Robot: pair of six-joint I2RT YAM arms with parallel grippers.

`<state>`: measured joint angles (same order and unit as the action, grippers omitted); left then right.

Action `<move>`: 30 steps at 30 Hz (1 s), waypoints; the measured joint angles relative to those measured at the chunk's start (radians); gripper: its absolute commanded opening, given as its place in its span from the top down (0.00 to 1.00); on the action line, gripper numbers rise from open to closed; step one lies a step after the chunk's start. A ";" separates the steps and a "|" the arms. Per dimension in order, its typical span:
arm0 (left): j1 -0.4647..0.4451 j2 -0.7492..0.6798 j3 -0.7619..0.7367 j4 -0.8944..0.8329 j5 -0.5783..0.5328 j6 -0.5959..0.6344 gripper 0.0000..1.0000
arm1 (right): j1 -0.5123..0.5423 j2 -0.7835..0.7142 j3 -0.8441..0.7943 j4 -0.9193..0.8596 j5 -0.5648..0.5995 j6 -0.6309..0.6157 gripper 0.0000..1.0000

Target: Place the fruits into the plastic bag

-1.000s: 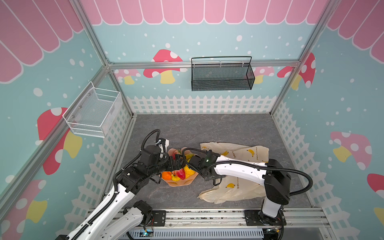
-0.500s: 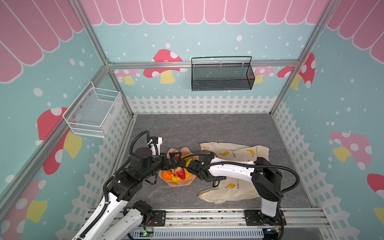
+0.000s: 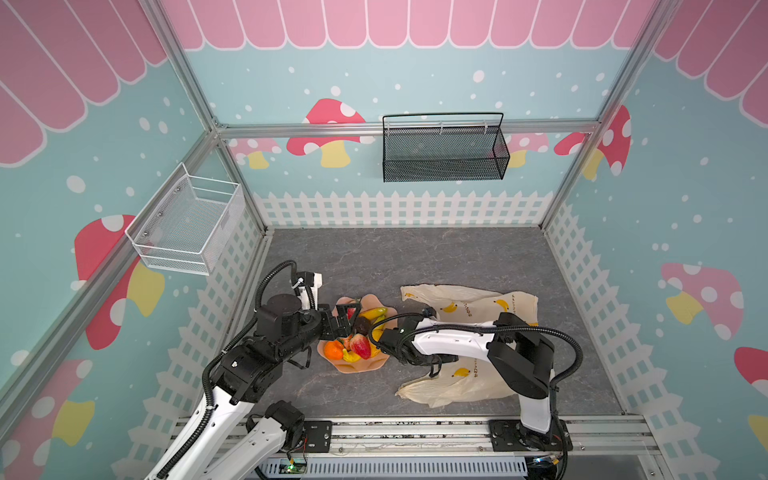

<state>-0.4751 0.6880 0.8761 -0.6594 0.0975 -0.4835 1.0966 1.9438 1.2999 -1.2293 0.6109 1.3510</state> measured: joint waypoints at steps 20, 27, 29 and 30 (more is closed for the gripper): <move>0.006 0.000 -0.040 0.010 -0.062 -0.036 0.00 | -0.006 -0.213 0.124 -0.058 0.135 -0.005 1.00; 0.009 0.011 -0.090 0.042 -0.063 -0.066 0.01 | -0.005 -0.325 0.203 -0.029 0.209 -0.141 1.00; 0.009 0.027 -0.098 0.061 -0.052 -0.069 0.01 | -0.004 -0.375 0.196 -0.002 0.223 -0.207 1.00; 0.009 0.039 -0.100 0.071 -0.045 -0.071 0.01 | -0.004 -0.404 0.182 0.024 0.226 -0.239 1.00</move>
<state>-0.4660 0.7265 0.7765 -0.5880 0.0525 -0.5541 1.0927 1.5398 1.4815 -1.2053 0.8371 1.1118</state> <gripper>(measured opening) 0.990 0.047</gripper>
